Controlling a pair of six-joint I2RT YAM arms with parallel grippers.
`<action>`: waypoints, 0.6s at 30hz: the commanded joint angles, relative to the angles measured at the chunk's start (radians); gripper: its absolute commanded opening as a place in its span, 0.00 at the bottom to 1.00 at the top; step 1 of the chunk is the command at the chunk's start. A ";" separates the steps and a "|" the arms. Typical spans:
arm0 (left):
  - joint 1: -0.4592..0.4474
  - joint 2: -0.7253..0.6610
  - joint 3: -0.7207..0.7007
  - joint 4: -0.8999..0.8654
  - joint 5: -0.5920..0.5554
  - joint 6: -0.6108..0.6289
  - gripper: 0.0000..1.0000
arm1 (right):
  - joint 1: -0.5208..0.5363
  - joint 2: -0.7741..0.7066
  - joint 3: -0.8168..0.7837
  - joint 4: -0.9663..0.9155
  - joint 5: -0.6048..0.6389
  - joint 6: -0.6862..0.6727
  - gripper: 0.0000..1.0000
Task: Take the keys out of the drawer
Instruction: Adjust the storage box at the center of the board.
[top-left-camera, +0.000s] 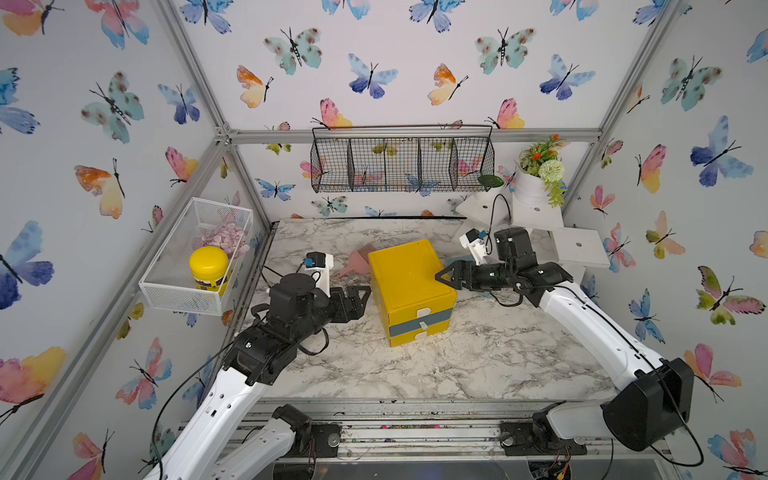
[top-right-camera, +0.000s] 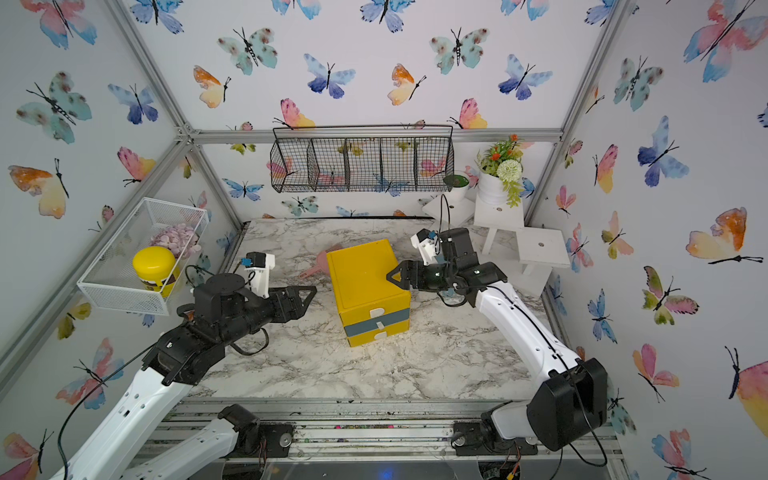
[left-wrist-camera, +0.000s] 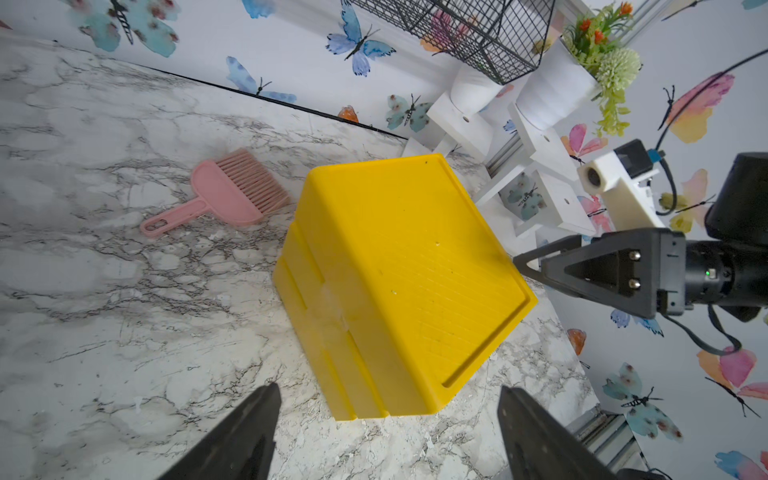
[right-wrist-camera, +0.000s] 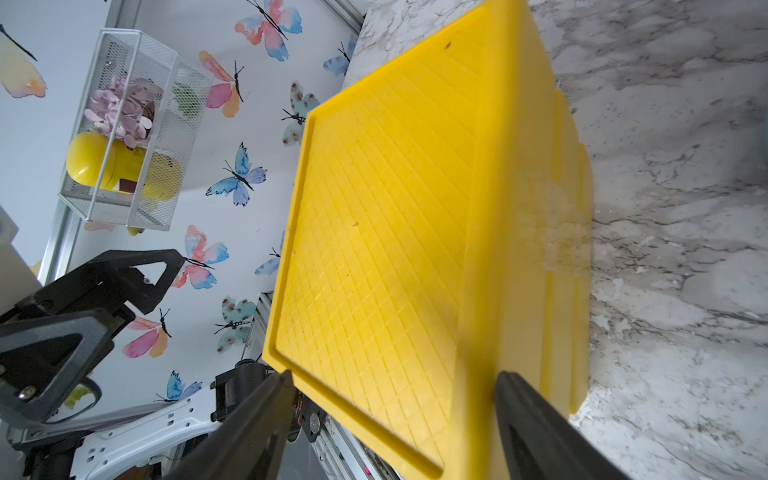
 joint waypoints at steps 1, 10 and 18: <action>0.000 0.007 0.015 -0.014 -0.051 -0.014 0.87 | 0.013 -0.010 -0.036 -0.018 -0.086 -0.014 0.82; 0.000 0.096 0.079 -0.050 0.029 0.193 0.88 | 0.016 -0.027 -0.056 0.029 -0.082 0.051 0.80; -0.001 0.053 0.031 0.008 0.059 0.358 0.88 | 0.063 -0.062 -0.119 0.046 -0.066 0.081 0.80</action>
